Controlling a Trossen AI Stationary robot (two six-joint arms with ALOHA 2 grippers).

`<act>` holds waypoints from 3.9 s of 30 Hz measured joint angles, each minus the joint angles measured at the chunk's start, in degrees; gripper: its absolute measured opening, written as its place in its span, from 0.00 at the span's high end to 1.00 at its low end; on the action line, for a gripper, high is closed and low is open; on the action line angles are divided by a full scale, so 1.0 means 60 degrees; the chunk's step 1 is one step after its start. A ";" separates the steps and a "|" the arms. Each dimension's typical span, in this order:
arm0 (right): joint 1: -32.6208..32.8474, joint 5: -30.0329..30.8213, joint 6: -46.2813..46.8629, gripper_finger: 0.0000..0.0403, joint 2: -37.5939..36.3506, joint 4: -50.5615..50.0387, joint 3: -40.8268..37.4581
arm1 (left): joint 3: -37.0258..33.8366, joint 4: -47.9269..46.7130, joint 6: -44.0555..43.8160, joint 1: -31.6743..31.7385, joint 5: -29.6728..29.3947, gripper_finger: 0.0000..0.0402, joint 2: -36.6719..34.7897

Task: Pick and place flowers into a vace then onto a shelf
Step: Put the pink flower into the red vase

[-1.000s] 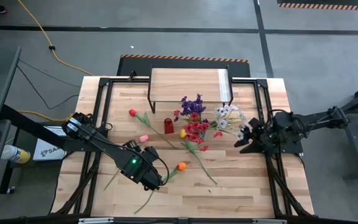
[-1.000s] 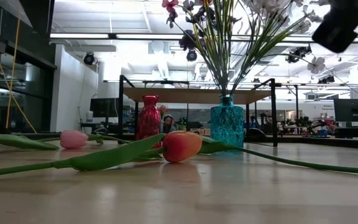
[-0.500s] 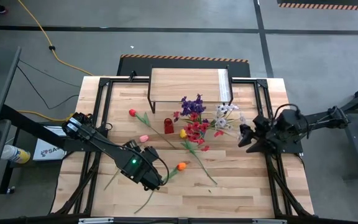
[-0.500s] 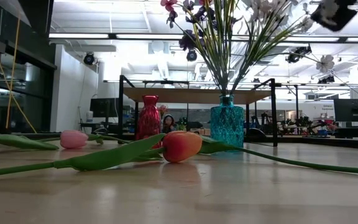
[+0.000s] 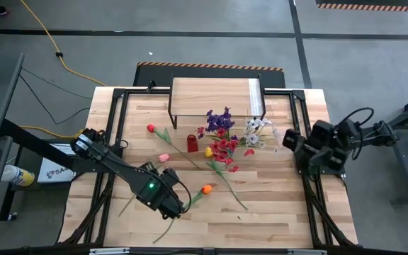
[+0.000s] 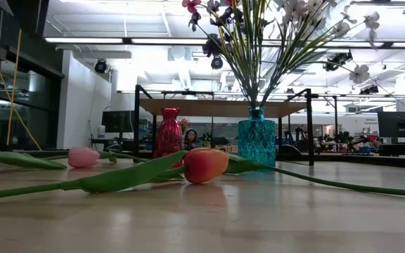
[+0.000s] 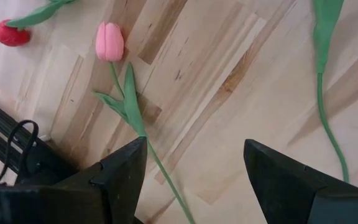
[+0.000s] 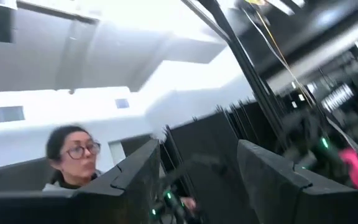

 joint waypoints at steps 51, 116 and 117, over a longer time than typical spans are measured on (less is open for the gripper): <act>-0.0001 0.1383 -0.0603 0.49 0.0004 0.1822 0.0000 | -0.5674 0.3254 -0.5353 -0.0409 0.1684 0.26 -0.0299; -0.0004 0.1815 -0.0676 0.49 0.0033 0.1379 0.0000 | -0.5804 0.4341 -0.5927 -0.0802 -0.0633 0.92 -0.4198; -0.0004 0.1794 -0.0676 0.49 0.0033 0.1351 0.0000 | -0.5431 0.3821 -0.6011 -0.0876 -0.1012 0.92 -0.4207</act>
